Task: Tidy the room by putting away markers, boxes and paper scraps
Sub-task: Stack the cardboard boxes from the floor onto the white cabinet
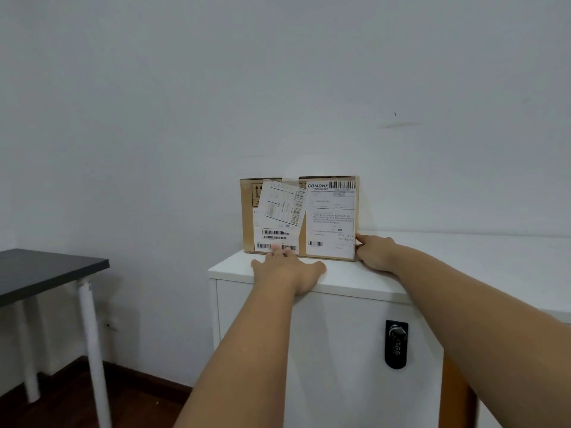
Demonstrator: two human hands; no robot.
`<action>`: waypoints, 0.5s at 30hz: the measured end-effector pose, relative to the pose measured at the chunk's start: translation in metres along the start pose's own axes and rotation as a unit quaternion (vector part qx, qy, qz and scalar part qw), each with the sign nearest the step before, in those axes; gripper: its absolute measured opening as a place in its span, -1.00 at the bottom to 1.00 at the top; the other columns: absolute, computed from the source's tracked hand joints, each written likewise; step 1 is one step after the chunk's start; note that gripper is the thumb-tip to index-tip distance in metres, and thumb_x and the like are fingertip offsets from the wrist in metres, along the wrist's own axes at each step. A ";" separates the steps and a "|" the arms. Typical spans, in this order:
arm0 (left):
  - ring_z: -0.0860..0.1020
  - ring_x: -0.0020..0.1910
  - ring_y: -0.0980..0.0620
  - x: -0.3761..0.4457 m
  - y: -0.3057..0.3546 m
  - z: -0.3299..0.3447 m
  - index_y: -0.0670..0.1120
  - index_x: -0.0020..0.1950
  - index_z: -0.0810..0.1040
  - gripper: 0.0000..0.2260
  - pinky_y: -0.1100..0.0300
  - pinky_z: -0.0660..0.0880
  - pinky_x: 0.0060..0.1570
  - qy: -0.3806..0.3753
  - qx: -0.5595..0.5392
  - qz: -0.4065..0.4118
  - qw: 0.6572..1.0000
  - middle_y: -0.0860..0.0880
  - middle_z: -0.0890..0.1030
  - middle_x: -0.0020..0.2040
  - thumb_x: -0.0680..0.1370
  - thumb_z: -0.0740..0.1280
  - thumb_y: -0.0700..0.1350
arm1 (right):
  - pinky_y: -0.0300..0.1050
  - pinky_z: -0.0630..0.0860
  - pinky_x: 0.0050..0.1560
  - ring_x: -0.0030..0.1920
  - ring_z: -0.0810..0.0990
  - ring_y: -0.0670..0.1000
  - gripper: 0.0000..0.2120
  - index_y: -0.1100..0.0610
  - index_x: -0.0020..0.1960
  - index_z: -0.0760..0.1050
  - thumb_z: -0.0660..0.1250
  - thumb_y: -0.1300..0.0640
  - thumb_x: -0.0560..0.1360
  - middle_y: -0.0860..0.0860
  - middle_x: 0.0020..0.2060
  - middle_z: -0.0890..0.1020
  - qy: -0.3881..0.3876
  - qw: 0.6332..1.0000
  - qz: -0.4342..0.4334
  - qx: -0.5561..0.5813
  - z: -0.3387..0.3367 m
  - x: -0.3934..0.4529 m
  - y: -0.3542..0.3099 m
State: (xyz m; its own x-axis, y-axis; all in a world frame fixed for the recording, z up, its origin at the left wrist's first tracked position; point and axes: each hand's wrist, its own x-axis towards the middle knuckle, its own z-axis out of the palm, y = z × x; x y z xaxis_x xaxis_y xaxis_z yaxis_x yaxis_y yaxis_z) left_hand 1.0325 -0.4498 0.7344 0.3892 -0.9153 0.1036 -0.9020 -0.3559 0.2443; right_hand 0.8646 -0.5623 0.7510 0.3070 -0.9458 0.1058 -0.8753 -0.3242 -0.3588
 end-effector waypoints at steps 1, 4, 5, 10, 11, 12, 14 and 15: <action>-0.06 0.60 -0.07 0.001 -0.001 0.000 -0.05 0.62 -0.03 -0.20 -0.21 -0.16 0.52 -0.001 0.000 0.001 1.000 -0.08 -0.12 0.62 0.50 0.01 0.36 | 0.18 0.21 0.44 0.45 0.28 0.22 -0.37 -0.22 0.52 0.12 -0.02 -0.14 0.43 0.04 0.47 0.35 0.005 1.000 -0.002 -0.007 0.001 -0.003 -0.001; -0.03 0.60 -0.07 0.001 -0.001 -0.001 -0.06 0.62 -0.04 -0.18 -0.21 -0.15 0.52 0.000 -0.001 0.001 1.000 -0.09 -0.13 0.62 0.50 0.02 0.37 | 0.05 0.22 0.46 0.45 0.31 0.16 -0.52 0.03 0.51 0.27 -0.02 -0.05 0.63 0.07 0.47 0.35 -0.002 1.000 -0.012 -0.028 0.000 -0.022 -0.001; -0.03 0.59 -0.08 -0.001 -0.001 -0.002 -0.06 0.62 -0.04 -0.18 -0.21 -0.15 0.52 0.002 -0.003 -0.002 1.000 -0.09 -0.12 0.62 0.50 0.01 0.38 | -0.01 0.21 0.47 0.46 0.30 0.13 -0.54 0.11 0.50 0.28 -0.05 0.02 0.66 0.08 0.48 0.32 -0.012 0.999 -0.013 -0.035 -0.004 -0.031 0.001; 0.19 0.51 -0.13 -0.039 0.003 0.006 -0.10 0.54 0.25 -0.36 -0.24 -0.04 0.48 0.090 -0.001 -0.003 0.996 -0.08 0.26 0.55 0.59 -0.07 0.24 | -0.10 0.16 0.45 0.48 0.26 0.10 -0.55 0.11 0.49 0.30 0.00 0.00 0.66 0.04 0.50 0.30 -0.019 0.996 -0.028 -0.080 -0.035 -0.110 0.030; 0.20 0.51 -0.13 -0.052 0.005 0.011 -0.10 0.52 0.28 -0.39 -0.24 -0.01 0.47 0.115 -0.007 0.010 0.993 -0.08 0.29 0.53 0.61 -0.10 0.22 | -0.10 0.16 0.44 0.48 0.27 0.09 -0.56 0.09 0.48 0.32 0.04 -0.02 0.65 0.03 0.49 0.32 -0.019 0.996 -0.033 -0.079 -0.042 -0.127 0.043; 0.16 0.53 -0.13 -0.067 0.008 0.018 -0.09 0.53 0.28 -0.41 -0.23 0.00 0.46 0.132 -0.027 0.030 0.990 -0.08 0.27 0.54 0.63 -0.11 0.21 | -0.10 0.17 0.44 0.48 0.27 0.09 -0.57 0.06 0.46 0.34 0.07 -0.03 0.64 0.02 0.48 0.33 -0.015 0.996 -0.032 -0.077 -0.048 -0.143 0.057; -0.01 0.58 -0.11 -0.100 0.018 0.036 -0.04 0.58 0.16 -0.43 -0.23 -0.05 0.48 0.136 -0.085 0.071 0.985 -0.03 0.11 0.60 0.64 -0.08 0.21 | -0.07 0.19 0.43 0.47 0.28 0.09 -0.57 0.02 0.46 0.34 0.13 -0.02 0.62 0.02 0.48 0.34 -0.005 0.997 -0.015 -0.073 -0.058 -0.182 0.086; -0.06 0.59 -0.09 -0.117 0.025 0.044 -0.02 0.60 0.09 -0.43 -0.22 -0.09 0.49 0.131 -0.103 0.090 0.982 0.00 0.03 0.62 0.65 -0.05 0.20 | -0.04 0.20 0.43 0.47 0.28 0.10 -0.56 0.00 0.47 0.32 0.17 0.00 0.60 0.03 0.48 0.33 0.001 0.998 -0.007 -0.070 -0.062 -0.202 0.100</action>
State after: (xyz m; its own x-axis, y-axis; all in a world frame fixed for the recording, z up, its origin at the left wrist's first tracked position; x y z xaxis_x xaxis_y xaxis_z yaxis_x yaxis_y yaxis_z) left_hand 0.9558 -0.3599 0.6855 0.2858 -0.8706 0.4004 -0.9140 -0.1221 0.3869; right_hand 0.6918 -0.4049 0.7513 0.3186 -0.9414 0.1111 -0.9149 -0.3360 -0.2239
